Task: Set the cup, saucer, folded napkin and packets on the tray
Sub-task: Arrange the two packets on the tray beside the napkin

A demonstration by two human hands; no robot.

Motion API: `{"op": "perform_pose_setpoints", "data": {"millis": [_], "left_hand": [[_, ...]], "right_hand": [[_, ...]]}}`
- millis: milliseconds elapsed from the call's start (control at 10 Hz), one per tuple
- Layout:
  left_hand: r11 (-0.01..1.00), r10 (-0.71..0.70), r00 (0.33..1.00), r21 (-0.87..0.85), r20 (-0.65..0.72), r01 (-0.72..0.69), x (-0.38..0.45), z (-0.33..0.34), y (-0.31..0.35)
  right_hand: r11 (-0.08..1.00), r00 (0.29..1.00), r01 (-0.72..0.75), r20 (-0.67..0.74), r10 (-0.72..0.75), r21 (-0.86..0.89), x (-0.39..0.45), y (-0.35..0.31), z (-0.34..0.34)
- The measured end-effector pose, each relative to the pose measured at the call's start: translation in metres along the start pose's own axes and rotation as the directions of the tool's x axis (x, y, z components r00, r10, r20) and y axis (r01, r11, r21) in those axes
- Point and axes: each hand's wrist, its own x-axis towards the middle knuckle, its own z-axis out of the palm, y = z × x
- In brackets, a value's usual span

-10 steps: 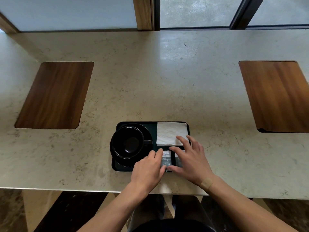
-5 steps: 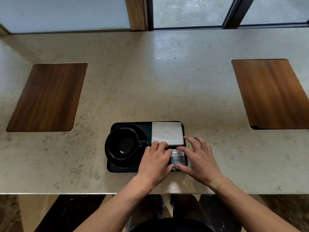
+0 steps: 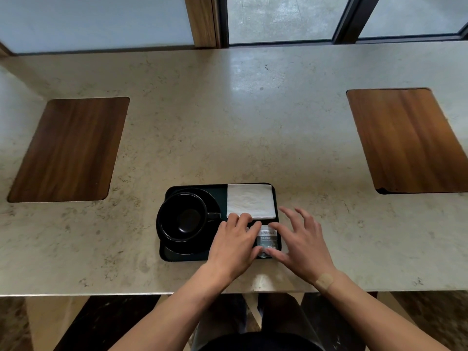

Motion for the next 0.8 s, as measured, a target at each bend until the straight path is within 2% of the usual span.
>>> {"op": "perform_pose_setpoints", "data": {"millis": [400,600,800], "left_hand": [[0.999,-0.030,0.998,-0.042,0.061,0.032,0.0024,-0.0031,0.0055],[0.999,-0.019,0.999,-0.037,0.046,0.021,0.0012,-0.0001,0.0039],[0.999,-0.003,1.000,-0.046,-0.020,0.002,-0.0022,-0.0008,0.0024]], "right_hand": [[1.000,1.000,-0.004,0.009,0.004,-0.004,0.0026,-0.0008,-0.0032],[1.000,0.999,0.000,0.044,0.000,0.001,0.0035,-0.0008,-0.0018],[0.999,1.000,0.003,0.013,-0.003,0.040,0.0019,-0.0016,-0.0040]]}}
